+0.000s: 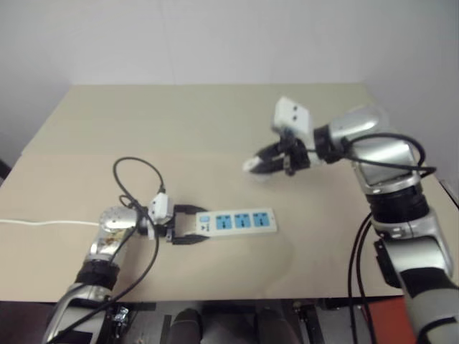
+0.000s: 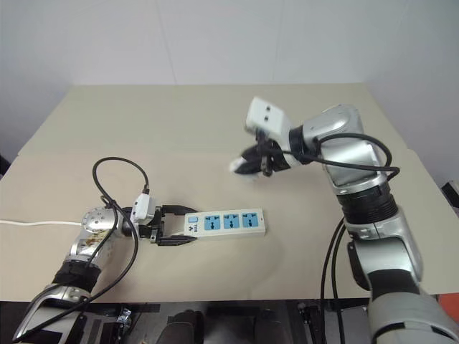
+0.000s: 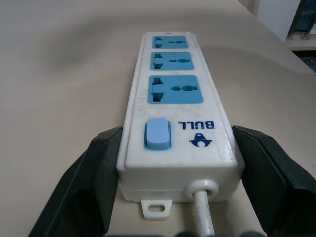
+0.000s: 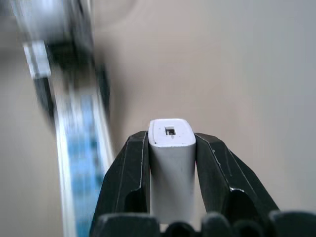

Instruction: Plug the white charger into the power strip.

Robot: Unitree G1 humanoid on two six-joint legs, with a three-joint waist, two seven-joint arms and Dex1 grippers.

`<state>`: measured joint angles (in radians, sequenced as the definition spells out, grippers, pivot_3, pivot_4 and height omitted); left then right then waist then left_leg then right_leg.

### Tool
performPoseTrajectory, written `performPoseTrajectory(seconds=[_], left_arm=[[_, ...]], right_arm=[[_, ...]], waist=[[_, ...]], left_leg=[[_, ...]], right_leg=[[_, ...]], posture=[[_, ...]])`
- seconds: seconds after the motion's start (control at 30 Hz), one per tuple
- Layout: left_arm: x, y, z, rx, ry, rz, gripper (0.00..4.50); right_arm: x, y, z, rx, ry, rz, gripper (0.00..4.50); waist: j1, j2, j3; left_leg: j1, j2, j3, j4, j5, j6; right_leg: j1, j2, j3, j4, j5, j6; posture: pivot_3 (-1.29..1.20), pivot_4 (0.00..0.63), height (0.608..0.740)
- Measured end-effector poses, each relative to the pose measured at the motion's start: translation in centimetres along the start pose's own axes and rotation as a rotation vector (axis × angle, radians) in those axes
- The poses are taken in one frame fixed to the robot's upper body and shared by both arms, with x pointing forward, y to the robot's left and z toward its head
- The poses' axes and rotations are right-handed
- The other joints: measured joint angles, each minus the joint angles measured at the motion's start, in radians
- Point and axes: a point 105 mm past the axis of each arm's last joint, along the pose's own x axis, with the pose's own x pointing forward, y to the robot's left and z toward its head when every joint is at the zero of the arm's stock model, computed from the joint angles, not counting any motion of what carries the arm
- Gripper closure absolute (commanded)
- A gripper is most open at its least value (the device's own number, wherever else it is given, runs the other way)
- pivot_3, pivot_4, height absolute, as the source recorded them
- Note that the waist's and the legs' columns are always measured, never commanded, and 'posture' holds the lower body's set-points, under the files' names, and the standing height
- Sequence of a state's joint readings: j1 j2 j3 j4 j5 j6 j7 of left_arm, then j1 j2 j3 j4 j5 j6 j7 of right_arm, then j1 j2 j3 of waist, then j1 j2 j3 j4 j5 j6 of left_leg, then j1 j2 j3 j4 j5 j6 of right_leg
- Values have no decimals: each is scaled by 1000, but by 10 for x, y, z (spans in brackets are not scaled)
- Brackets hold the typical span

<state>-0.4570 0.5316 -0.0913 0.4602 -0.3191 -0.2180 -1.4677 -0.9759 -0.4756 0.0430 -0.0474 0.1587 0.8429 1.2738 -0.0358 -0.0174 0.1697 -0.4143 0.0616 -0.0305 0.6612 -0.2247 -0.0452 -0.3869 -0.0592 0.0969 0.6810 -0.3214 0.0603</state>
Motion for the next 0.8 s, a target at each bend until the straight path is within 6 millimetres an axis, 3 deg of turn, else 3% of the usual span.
performPoseTrajectory(seconds=[0.17, 0.33, 0.57, 0.8], left_arm=[[-3, 0, 0, -14, 19, -15, 1295], [-3, 1, 0, -10, 28, -24, 1295], [-3, 1, 0, -8, 28, -24, 1295], [-3, 1, 0, -7, 29, -23, 1295]], right_arm=[[9, 19, -18, 326, -340, 36, 3367], [24, 35, -39, 487, -456, 32, 3367], [36, 47, -50, 461, -519, 2, 3367], [50, 63, -71, 331, -449, 30, 3367]], waist=[[-3, -2, -1], [-6, -2, -1], [-6, -2, -1], [-6, -2, -1]], left_leg=[[0, 0, 0, 0, 0, 0], [0, 0, 0, 0, 0, 0], [0, 0, 0, 0, 0, 0], [0, 0, 0, 0, 0, 0]], right_leg=[[0, 0, 0, 1, 0, 0], [-1, 0, 0, 1, 0, 0], [-1, 0, 0, 1, 0, 0], [-1, 0, 0, 1, 0, 0]], posture=[[0, 150, 740], [0, 150, 740], [0, 150, 740], [0, 150, 740]])
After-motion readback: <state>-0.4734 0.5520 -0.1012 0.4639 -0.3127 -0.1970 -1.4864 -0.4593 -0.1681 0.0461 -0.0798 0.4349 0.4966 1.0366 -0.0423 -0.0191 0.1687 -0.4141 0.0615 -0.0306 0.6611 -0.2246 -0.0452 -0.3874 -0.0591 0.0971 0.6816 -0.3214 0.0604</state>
